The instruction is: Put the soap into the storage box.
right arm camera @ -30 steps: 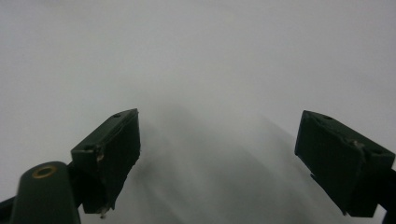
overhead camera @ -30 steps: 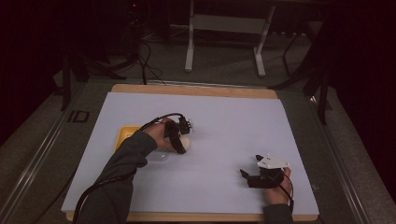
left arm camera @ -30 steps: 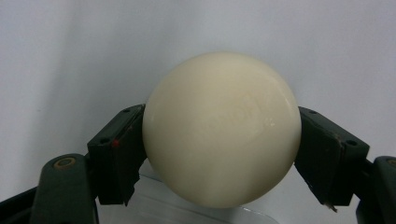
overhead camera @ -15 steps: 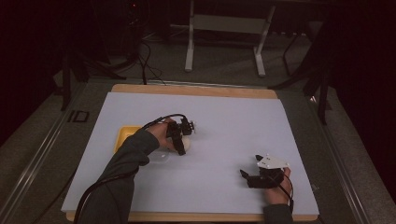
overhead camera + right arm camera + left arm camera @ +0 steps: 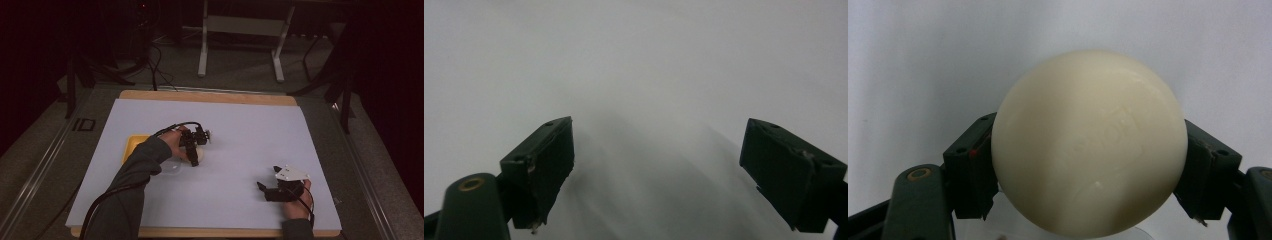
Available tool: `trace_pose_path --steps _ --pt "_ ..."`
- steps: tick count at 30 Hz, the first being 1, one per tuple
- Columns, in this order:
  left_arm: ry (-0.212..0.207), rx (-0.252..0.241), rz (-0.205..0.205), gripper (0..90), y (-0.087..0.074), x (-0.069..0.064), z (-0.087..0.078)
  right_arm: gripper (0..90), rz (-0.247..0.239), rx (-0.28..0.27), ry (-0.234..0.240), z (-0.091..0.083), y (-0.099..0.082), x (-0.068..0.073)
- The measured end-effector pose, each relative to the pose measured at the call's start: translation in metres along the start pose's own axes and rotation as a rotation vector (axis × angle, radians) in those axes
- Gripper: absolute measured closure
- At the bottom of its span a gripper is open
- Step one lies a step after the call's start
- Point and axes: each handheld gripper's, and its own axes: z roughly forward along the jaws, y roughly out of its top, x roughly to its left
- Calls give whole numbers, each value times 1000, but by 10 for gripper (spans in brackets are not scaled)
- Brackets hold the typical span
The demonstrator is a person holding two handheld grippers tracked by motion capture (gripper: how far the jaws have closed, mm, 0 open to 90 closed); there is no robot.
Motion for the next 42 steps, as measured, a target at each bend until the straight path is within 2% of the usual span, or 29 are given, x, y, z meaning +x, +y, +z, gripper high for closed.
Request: trace_pose_path --steps 14,27,40,42 --pt "-8 -1 -1 243 -1 1 -1 140 -3 1 -1 0 0 0" --pt "-5 -9 6 244 -5 -1 -13 140 -5 0 -2 0 0 0" --pt "14 -21 -20 244 -17 1 -28 140 -4 -1 -2 0 0 0" --pt "17 -35 -36 244 -21 2 -33 140 -5 -1 -2 0 0 0"
